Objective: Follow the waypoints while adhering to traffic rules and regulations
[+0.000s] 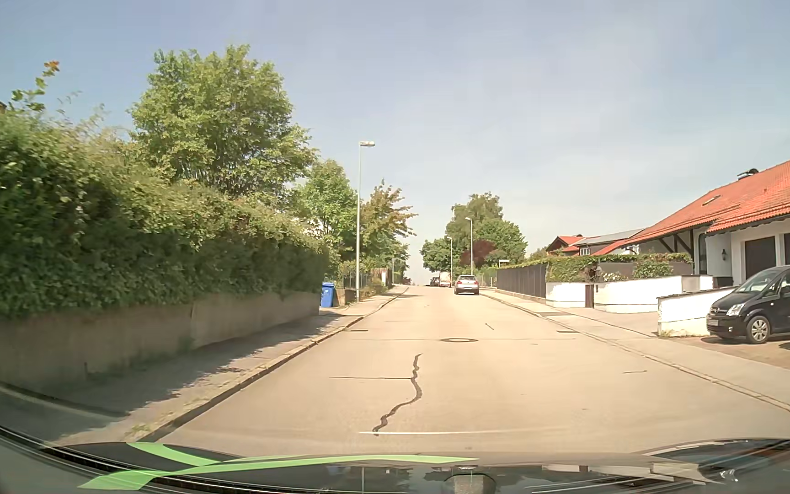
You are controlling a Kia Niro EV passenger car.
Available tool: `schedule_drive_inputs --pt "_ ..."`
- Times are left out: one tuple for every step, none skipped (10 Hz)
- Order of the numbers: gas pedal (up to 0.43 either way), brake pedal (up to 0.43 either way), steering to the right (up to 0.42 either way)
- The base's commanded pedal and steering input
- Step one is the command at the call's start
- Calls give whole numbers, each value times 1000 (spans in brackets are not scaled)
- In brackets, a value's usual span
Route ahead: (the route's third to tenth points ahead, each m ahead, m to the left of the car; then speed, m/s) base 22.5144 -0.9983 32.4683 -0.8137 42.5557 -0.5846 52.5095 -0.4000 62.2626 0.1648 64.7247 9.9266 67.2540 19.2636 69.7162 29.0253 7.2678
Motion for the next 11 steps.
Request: schedule_drive_inputs --pt "130 0 -4" --pt "130 0 -4" --pt "130 0 -4" --pt "130 0 -4" --pt "130 0 -4" --pt "130 0 -4" --pt "130 0 -4" --pt "130 0 -4" --pt "130 0 -4" --pt "130 0 -4" --pt "130 0 -4"
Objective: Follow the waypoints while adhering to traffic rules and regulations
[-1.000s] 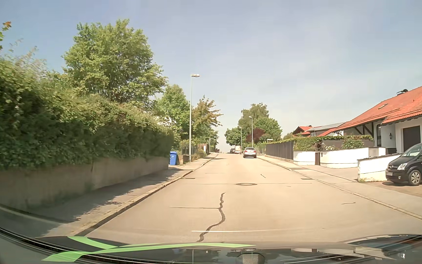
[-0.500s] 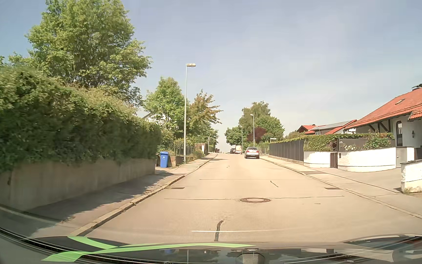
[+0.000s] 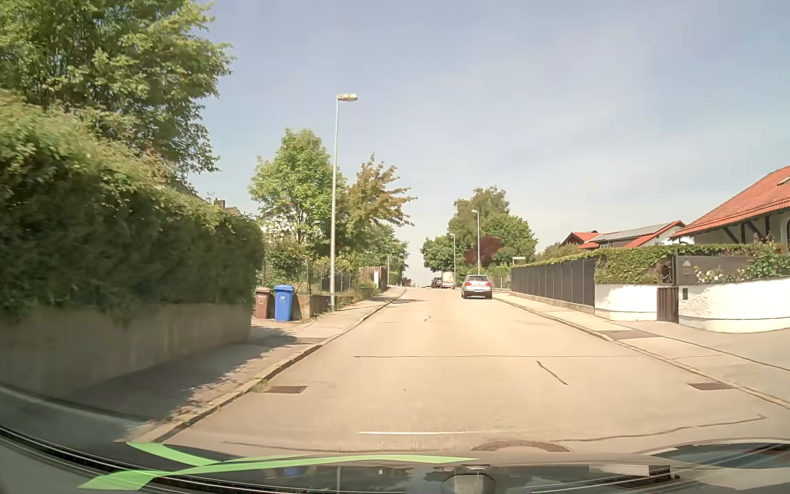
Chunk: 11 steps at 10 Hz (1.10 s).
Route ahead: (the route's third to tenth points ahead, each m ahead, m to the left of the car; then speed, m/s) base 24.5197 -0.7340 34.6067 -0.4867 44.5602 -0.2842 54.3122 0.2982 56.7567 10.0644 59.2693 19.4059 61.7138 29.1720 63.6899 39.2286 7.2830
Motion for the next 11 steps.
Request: schedule_drive_inputs --pt "130 0 -4" --pt "130 0 -4" --pt "130 0 -4" --pt "130 0 -4" --pt "118 0 -4" --pt "118 0 -4" --pt "118 0 -4" --pt "118 0 -4" --pt "118 0 -4" --pt "118 0 -4" --pt "118 0 -4"
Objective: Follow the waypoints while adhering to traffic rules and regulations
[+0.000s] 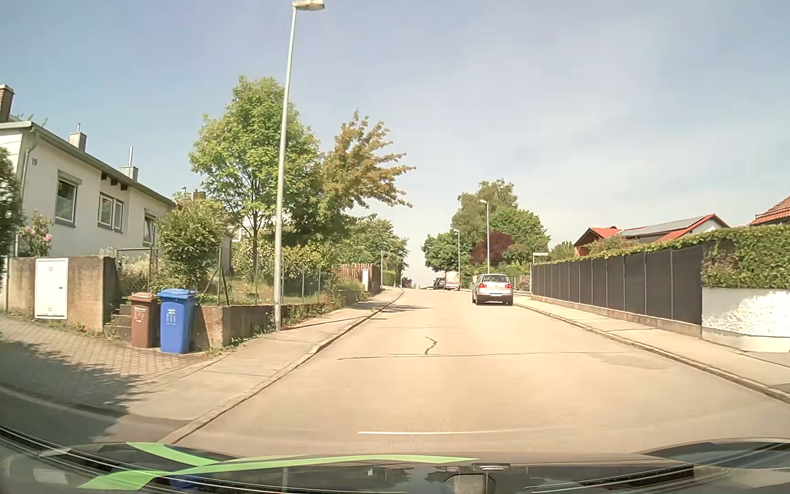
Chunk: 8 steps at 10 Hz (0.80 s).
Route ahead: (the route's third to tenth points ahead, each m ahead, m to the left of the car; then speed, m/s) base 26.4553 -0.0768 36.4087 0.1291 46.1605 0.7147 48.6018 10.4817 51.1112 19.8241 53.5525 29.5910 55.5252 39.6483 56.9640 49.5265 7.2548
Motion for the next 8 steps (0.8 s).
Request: schedule_drive_inputs --pt "118 0 -4" --pt "98 0 -4" --pt "87 0 -4" --pt "79 0 -4" --pt "59 0 -6" --pt "59 0 -6" --pt "59 0 -7" --pt "59 0 -6"
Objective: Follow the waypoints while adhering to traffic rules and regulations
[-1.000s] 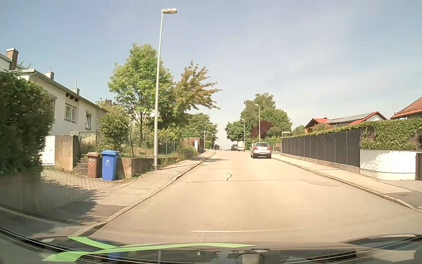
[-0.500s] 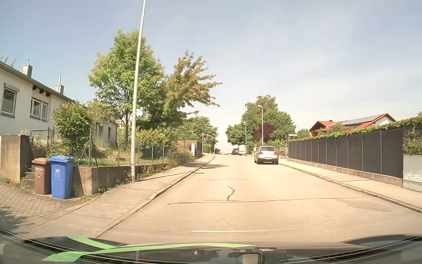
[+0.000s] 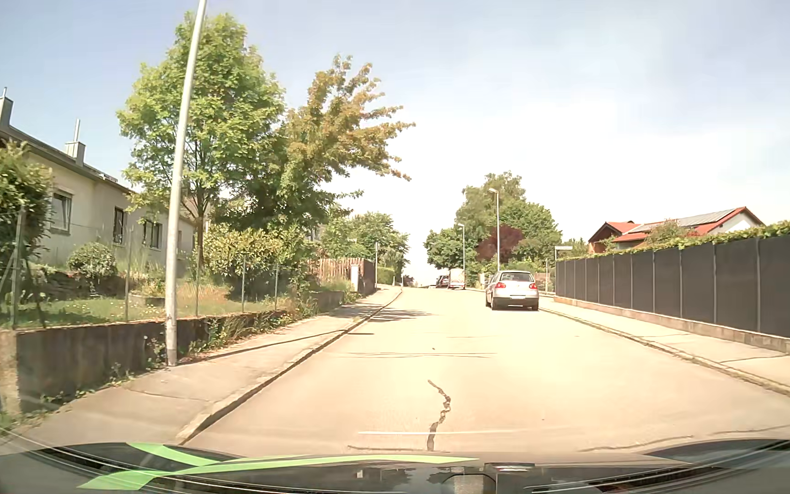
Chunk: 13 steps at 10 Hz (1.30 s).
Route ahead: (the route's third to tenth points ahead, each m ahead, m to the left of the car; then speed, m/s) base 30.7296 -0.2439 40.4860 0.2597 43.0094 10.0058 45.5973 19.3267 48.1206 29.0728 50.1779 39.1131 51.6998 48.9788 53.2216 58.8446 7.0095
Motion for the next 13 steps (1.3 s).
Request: schedule_drive_inputs --pt "59 0 -7" --pt "59 0 -7" --pt "59 0 -7" --pt "59 0 -6" --pt "59 0 -7" --pt "39 0 -6" --pt "20 0 -6" --pt "0 0 -7" --pt "0 0 -6" --pt "0 0 -6" --pt "0 0 -5" --pt "0 0 -4" --pt "0 0 -1"
